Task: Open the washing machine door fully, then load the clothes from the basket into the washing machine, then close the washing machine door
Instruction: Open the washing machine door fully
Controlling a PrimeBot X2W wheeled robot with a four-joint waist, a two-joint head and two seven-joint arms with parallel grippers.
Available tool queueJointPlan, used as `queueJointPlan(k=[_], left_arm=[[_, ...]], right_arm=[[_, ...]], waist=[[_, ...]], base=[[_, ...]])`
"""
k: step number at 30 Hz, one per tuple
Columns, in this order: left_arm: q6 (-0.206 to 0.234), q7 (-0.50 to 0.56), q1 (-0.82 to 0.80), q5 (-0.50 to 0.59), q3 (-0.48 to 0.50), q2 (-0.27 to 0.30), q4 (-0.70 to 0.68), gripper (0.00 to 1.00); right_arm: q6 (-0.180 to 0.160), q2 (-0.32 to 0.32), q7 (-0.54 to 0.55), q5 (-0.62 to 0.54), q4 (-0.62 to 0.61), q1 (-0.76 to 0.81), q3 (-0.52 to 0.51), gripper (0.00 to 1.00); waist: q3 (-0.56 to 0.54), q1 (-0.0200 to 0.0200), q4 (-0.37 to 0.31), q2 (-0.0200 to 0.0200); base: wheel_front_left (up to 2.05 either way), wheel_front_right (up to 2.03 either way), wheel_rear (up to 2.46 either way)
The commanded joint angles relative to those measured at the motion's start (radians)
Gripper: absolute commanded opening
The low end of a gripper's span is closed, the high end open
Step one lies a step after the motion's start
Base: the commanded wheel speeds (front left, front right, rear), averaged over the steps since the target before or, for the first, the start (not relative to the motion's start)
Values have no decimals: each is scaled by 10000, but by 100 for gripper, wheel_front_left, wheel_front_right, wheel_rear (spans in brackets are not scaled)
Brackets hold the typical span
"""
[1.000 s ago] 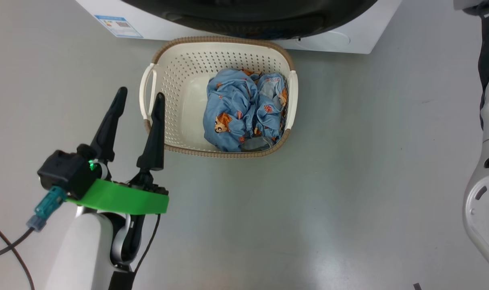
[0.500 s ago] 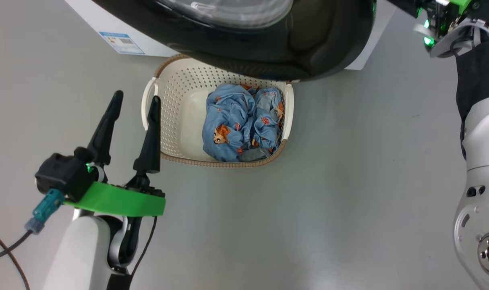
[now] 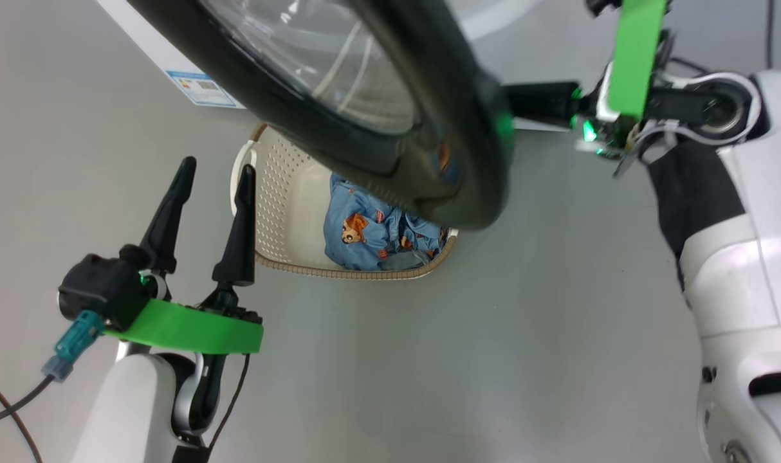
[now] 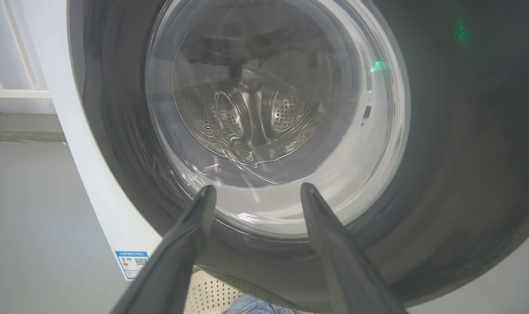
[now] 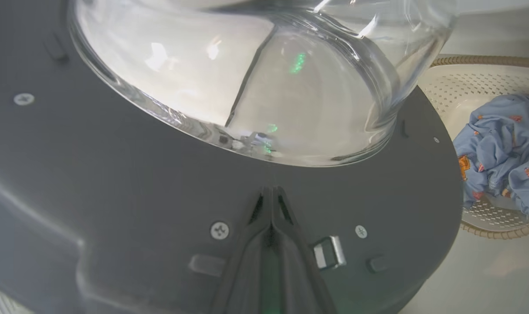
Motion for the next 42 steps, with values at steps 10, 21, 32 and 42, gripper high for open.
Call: queueJointPlan(k=[10,21,32,42], left_arm=[[-23,-61,203,124,553,317,-281,100],[-23,-61,273,136,736,313,-233,100],[-23,-61,371,167,799,267,-167,100],[-23,-61,521,226,1049,323,-78,100]], right_arm=[[17,337,265,789,-1034,1059,1376,0],[17,337,-212,1792,-1699,1866,3217,0],[17,337,-1347,3267,-1486,1866,5444,0],[17,186,-2332,3675,-1190,1815,5485,0]], waist=[[-165,0,-53,0],[-324,0,56,0],[-479,0,130,0],[-774,0,-113,0]], base=[[0,0,0],[0,0,0],[0,0,0],[0,0,0]])
